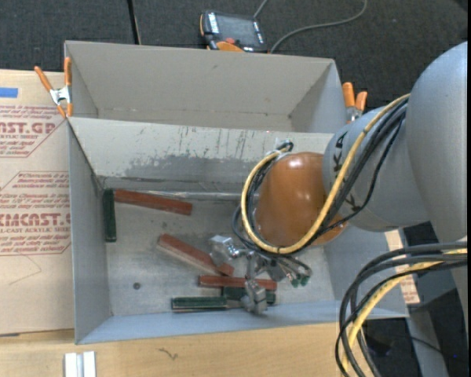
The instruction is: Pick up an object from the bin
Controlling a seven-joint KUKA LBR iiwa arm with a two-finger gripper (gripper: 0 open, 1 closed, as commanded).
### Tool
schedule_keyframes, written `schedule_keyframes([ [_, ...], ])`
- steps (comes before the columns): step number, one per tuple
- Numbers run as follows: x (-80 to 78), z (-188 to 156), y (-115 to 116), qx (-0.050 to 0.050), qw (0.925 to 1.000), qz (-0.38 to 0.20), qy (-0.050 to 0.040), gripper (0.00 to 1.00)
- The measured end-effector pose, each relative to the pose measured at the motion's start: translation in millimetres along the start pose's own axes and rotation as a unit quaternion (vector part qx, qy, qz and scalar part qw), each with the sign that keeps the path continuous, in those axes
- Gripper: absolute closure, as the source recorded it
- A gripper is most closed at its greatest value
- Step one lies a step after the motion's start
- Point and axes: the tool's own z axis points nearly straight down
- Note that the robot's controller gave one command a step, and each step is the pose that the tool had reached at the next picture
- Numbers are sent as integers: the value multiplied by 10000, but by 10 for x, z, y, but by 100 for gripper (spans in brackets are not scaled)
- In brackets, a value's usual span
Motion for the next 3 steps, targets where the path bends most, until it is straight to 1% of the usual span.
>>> schedule_keyframes([
  [1,-25,31,83,26,9985,545,-39,0],
  [2,-65,42,53,10,9966,829,1,0],
  [3,-92,-6,49,14,9966,829,-23,100],
])
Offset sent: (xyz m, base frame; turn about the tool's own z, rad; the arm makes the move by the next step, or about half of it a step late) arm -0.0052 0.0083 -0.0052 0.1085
